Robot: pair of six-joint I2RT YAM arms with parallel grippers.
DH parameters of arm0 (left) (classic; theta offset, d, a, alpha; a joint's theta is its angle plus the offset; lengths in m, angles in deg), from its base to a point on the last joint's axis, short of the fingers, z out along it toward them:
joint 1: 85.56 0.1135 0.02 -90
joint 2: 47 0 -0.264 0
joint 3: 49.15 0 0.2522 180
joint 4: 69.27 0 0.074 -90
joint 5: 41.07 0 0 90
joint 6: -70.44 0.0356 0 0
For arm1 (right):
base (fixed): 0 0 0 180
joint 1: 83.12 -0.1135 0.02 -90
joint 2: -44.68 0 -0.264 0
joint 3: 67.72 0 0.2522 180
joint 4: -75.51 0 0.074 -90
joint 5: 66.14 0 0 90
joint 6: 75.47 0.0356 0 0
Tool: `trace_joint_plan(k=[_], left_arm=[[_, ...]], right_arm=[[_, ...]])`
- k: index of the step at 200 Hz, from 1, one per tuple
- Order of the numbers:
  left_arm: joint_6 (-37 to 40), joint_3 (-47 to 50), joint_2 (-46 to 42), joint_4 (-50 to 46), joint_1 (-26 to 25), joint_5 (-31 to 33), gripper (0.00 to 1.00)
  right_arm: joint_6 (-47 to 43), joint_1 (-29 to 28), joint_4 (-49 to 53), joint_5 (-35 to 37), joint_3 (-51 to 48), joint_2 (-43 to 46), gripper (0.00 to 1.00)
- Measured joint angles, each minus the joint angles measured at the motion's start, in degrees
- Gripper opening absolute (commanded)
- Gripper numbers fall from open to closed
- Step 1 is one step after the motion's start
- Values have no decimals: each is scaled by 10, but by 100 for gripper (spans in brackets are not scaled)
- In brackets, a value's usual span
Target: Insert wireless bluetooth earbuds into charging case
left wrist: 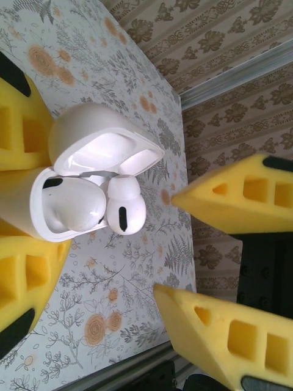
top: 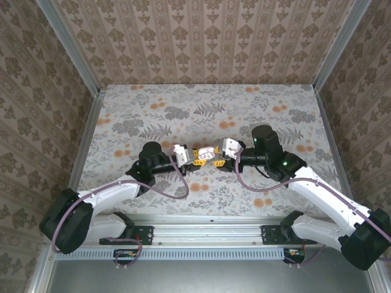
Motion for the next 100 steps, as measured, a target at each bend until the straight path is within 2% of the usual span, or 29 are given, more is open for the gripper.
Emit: trace_joint_plan(k=[100], left_arm=[[0, 0, -1, 0, -3, 2, 0]], right_arm=[[-22, 0, -16, -3, 8, -37, 35]])
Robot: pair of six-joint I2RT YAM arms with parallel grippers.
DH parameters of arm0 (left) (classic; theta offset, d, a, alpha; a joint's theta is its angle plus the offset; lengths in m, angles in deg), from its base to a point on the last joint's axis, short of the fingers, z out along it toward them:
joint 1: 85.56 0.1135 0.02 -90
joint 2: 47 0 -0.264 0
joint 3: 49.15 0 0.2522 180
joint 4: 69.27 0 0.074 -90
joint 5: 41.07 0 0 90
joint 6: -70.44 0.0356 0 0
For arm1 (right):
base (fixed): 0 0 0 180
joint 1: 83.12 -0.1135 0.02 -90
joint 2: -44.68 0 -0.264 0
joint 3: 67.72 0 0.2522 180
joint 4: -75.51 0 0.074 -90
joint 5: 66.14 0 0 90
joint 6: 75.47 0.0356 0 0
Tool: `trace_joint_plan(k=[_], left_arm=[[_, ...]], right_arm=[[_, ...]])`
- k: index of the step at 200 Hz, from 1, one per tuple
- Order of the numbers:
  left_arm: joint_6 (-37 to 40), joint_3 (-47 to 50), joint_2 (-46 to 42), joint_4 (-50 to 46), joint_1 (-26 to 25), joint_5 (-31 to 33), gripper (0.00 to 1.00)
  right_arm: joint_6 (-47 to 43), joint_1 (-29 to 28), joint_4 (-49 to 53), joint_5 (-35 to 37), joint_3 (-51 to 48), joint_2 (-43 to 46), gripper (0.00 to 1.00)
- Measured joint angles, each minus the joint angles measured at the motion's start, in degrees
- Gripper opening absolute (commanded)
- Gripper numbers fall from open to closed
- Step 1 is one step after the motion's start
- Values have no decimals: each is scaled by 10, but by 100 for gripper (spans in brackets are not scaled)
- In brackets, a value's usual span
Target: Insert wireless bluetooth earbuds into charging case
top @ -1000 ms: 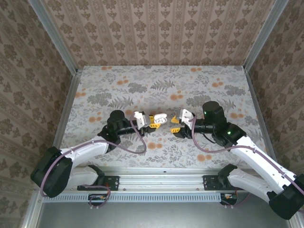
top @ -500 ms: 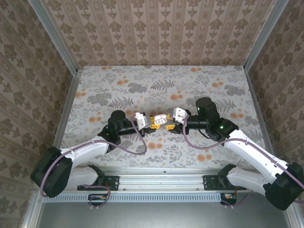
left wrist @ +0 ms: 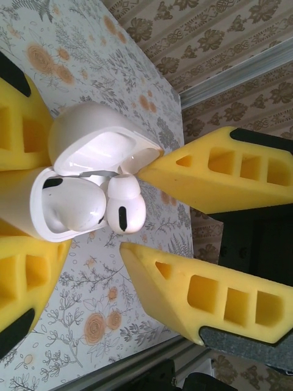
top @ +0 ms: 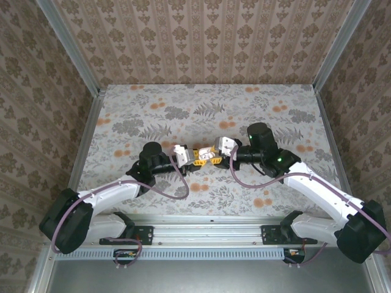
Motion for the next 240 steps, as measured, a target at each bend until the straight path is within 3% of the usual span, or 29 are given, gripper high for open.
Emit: trace_joint_plan(k=[82, 136, 185, 240], left_arm=[[-1, 0, -14, -8, 0, 1, 0], [-3, -6, -14, -12, 0, 0, 0], [-18, -6, -17, -6, 3, -4, 0], [-50, -6, -16, 21, 9, -16, 0]], right_arm=[[-64, 30, 50, -48, 21, -20, 28], [-108, 61, 92, -102, 57, -43, 30], [-92, 87, 80, -136, 49, -20, 34], [-57, 92, 52, -168, 31, 20, 30]])
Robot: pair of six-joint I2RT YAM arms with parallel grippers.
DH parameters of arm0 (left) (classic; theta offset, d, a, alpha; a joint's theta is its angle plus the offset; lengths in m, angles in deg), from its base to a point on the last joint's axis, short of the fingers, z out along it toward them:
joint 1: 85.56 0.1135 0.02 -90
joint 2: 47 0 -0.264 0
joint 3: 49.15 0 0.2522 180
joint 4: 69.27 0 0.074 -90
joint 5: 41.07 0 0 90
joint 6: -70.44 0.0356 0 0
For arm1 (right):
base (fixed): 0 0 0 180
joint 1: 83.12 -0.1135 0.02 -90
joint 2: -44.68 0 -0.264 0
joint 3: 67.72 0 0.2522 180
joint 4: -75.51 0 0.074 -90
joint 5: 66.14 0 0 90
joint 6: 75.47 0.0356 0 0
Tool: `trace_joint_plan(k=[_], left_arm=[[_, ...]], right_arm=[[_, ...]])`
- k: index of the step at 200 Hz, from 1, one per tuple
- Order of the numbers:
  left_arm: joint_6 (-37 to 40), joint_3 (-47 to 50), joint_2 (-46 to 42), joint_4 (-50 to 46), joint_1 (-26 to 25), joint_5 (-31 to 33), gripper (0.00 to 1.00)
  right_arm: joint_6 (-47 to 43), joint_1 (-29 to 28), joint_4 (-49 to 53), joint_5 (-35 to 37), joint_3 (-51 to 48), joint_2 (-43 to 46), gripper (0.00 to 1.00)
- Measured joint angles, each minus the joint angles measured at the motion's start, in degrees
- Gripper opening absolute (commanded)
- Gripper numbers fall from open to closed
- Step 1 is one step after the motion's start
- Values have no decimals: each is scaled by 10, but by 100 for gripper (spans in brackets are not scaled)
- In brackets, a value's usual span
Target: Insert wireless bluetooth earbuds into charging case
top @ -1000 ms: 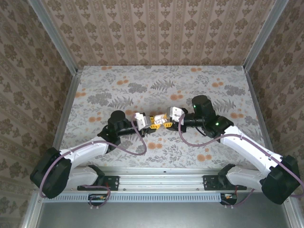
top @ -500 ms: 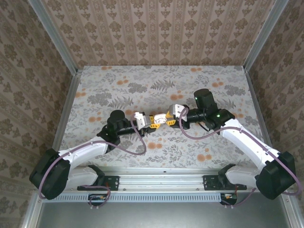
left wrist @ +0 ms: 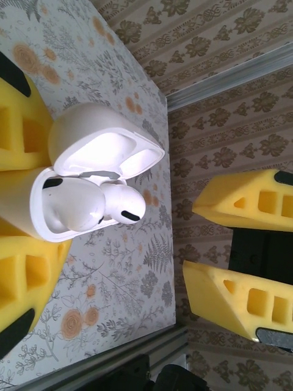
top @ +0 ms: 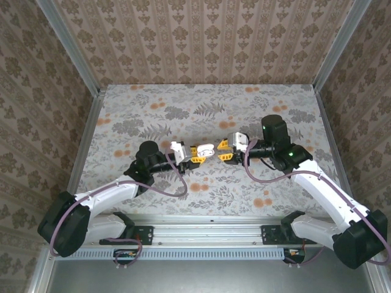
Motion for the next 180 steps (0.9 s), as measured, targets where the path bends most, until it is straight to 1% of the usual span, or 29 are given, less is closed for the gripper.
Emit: trace_joint_plan(k=[35, 128, 164, 180], left_arm=[[-12, 0, 0, 3, 3, -8, 0], [-14, 0, 0, 5, 4, -10, 0], [-14, 0, 0, -1, 7, -10, 0], [-14, 0, 0, -1, 7, -8, 0]], right_arm=[[11, -5, -13, -5, -5, -4, 25], [14, -25, -43, -12, -2, -54, 15], [11, -27, -48, -12, 4, -65, 14], [11, -27, -48, -11, 4, -65, 16]])
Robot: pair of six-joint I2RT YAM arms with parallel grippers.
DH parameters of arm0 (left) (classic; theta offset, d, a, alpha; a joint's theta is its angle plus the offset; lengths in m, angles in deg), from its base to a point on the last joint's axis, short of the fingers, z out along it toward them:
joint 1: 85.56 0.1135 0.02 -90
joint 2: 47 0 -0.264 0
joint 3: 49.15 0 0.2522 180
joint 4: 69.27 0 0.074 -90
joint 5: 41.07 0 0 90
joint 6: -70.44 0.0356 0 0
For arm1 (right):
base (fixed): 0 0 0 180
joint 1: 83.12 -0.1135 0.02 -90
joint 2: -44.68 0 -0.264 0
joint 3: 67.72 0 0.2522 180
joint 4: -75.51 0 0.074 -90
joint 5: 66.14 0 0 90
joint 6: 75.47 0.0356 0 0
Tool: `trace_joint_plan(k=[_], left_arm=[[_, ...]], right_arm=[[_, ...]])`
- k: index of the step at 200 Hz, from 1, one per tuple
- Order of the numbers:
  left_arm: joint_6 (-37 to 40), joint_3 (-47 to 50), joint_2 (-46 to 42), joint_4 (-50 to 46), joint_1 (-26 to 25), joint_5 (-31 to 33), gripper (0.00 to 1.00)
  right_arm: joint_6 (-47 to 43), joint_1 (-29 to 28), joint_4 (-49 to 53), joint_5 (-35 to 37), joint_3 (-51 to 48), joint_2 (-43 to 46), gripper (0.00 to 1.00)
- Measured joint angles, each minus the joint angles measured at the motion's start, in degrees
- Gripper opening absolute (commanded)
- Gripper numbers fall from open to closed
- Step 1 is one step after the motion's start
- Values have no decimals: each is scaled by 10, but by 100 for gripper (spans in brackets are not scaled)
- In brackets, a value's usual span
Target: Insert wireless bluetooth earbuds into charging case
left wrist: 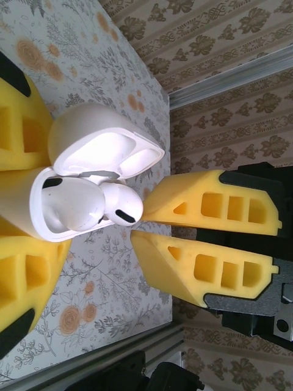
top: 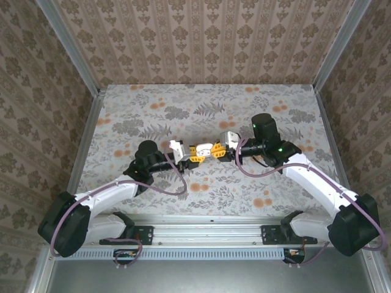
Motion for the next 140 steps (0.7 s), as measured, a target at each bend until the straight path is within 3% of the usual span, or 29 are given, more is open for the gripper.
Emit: trace_joint_plan(k=[27, 58, 109, 140], left_arm=[[0, 0, 0, 2, 0, 0, 0], [-2, 0, 0, 6, -1, -6, 0], [-8, 0, 0, 12, -1, -16, 0], [-9, -1, 0, 13, -1, -23, 0]], right_arm=[[1, 2, 2, 4, -2, 9, 22], [29, 26, -41, 10, -52, 65, 41], [65, 69, -70, 13, -95, 115, 62], [69, 70, -46, 13, -83, 92, 66]])
